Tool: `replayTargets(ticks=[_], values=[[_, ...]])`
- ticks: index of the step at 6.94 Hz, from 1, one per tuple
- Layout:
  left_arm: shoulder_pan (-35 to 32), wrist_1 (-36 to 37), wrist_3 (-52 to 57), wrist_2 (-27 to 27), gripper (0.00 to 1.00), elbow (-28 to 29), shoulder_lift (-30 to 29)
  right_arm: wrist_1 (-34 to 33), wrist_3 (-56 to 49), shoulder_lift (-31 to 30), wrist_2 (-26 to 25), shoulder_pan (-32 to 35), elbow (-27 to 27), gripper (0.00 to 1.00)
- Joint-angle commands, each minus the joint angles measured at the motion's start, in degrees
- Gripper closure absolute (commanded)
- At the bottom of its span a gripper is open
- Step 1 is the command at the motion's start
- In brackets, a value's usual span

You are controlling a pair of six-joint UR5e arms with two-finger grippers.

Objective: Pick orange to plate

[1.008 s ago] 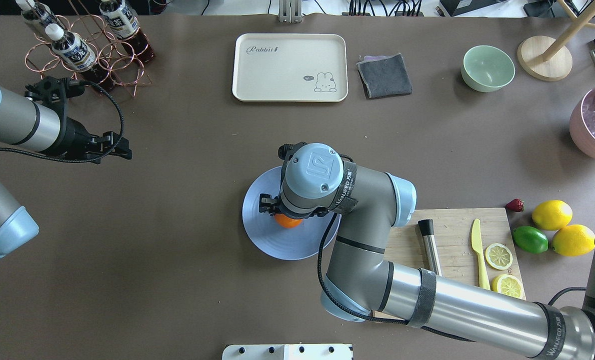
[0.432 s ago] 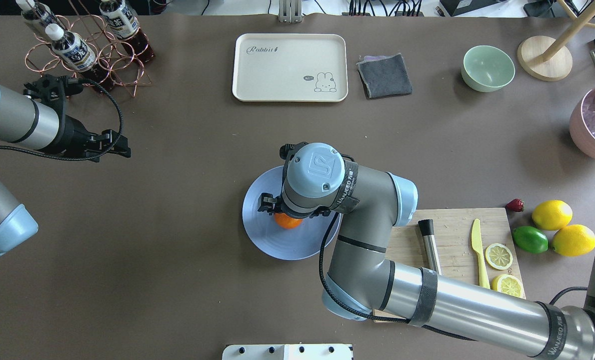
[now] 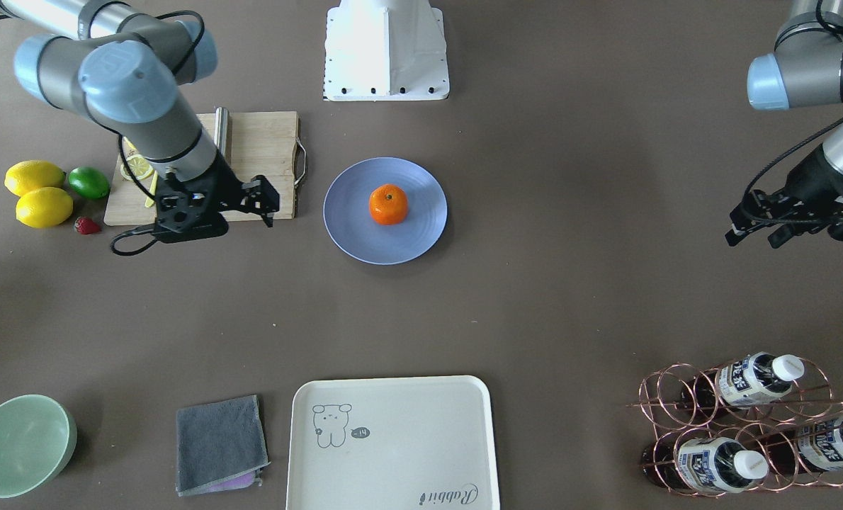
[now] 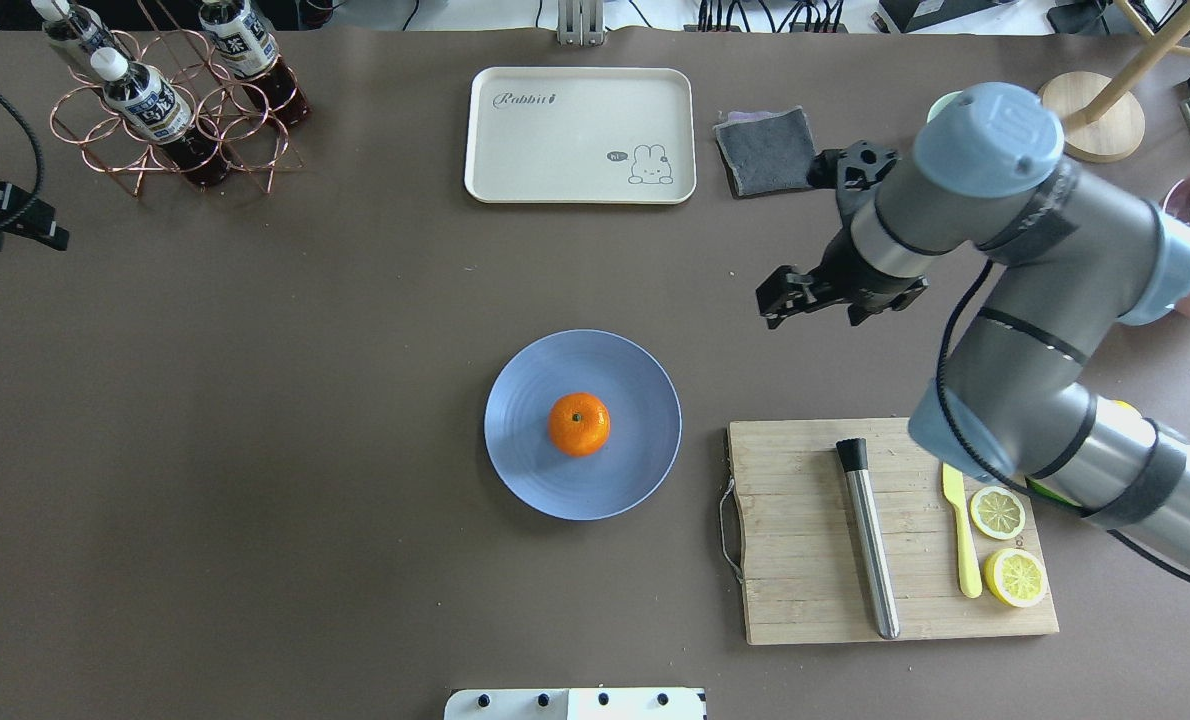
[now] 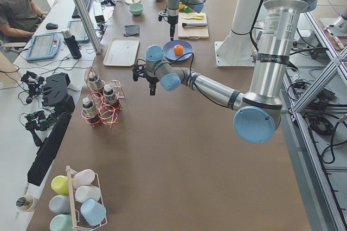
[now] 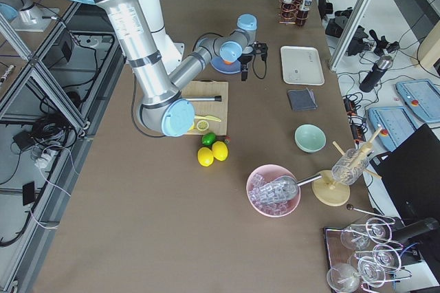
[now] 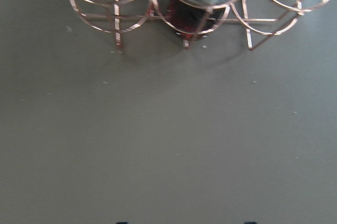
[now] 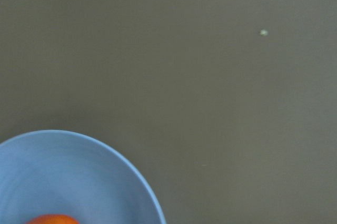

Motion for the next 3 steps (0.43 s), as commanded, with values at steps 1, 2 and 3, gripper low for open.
replayTargets(ticks=[1, 2, 3], values=[[-15.7, 20.5, 30.2, -3.9, 0.20, 1.2, -0.1, -0.4, -24.0, -12.3, 7.0, 15.3, 0.9, 0.00], [-22.2, 25.4, 41.1, -6.7, 0.04, 4.5, -0.2, -1.3, -36.1, -18.1, 6.9, 20.8, 0.6, 0.00], [-27.1, 25.6, 48.3, -8.5, 0.04, 10.2, 0.4, -1.6, -46.9, -22.7, 7.0, 27.1, -0.9, 0.00]])
